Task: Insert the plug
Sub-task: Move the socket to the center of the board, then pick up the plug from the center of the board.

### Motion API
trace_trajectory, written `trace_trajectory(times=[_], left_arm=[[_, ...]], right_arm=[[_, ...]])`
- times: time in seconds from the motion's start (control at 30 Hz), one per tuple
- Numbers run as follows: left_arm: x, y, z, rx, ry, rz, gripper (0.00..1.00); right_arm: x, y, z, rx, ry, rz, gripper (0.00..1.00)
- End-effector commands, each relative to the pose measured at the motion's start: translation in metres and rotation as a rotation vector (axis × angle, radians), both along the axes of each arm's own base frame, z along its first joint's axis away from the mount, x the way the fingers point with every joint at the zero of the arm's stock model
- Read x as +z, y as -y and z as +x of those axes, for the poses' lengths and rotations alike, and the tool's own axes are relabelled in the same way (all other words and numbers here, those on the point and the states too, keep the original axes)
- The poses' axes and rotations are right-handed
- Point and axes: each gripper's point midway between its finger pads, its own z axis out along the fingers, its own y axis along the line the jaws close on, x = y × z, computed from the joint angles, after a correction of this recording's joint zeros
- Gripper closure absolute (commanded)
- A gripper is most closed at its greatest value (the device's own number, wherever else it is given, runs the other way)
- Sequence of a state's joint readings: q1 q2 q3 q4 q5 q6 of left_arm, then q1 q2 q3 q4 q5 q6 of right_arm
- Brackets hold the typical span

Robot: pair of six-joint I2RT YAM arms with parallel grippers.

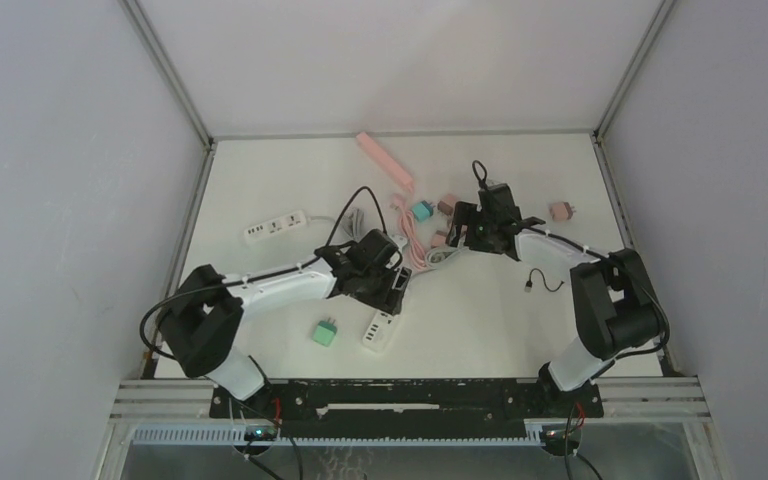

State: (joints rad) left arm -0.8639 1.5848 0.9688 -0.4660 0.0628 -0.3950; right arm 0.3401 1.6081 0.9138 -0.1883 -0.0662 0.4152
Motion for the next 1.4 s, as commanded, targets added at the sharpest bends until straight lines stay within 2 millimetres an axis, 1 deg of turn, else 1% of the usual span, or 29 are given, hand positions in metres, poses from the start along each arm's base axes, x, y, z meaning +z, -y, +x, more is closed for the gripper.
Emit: trace_trajectory(times=[0.0,0.1,0.13,0.3,0.4,0.53,0.63,0.73,0.83,0.93,1.03,1.17,1.27,1.37], left_arm=[[0.024,-0.008,0.008,0.102,0.082,-0.043,0.26],[0.035,-0.019,0.012,0.154,0.129,-0.038,0.22],[0.039,-0.024,0.013,0.175,0.146,-0.034,0.2],[0.055,-0.056,0.008,0.271,0.216,-0.017,0.11],[0.054,-0.078,0.002,0.349,0.232,0.007,0.09],[0.037,-0.105,-0.013,0.428,0.22,0.045,0.09],[0.026,-0.116,-0.021,0.478,0.201,0.055,0.08],[0.015,-0.122,-0.025,0.503,0.191,0.062,0.08],[0.001,-0.131,-0.03,0.52,0.186,0.084,0.07],[-0.007,-0.133,-0.031,0.518,0.179,0.095,0.07],[-0.015,-0.132,-0.032,0.505,0.16,0.111,0.1],[-0.022,-0.124,-0.032,0.469,0.132,0.115,0.17],[-0.022,-0.123,-0.031,0.452,0.127,0.128,0.28],[-0.019,-0.119,-0.032,0.439,0.119,0.116,0.36]], right_arm=[[0.036,-0.007,0.006,0.072,0.104,0.0,0.11],[0.045,-0.007,-0.007,0.091,0.118,-0.019,0.09],[0.051,-0.006,-0.012,0.093,0.133,-0.022,0.08],[0.068,-0.008,-0.037,0.123,0.176,-0.053,0.07],[0.074,-0.015,-0.055,0.153,0.201,-0.065,0.06],[0.076,-0.027,-0.081,0.193,0.226,-0.059,0.04],[0.076,-0.03,-0.098,0.208,0.241,-0.044,0.04],[0.078,-0.035,-0.111,0.232,0.263,-0.041,0.04],[0.077,-0.037,-0.119,0.24,0.276,-0.039,0.04],[0.075,-0.041,-0.128,0.248,0.283,-0.028,0.04],[0.074,-0.044,-0.136,0.255,0.292,-0.027,0.04],[0.072,-0.043,-0.143,0.252,0.296,-0.039,0.04],[0.074,-0.042,-0.144,0.251,0.304,-0.04,0.04],[0.073,-0.04,-0.145,0.247,0.303,-0.045,0.04]])
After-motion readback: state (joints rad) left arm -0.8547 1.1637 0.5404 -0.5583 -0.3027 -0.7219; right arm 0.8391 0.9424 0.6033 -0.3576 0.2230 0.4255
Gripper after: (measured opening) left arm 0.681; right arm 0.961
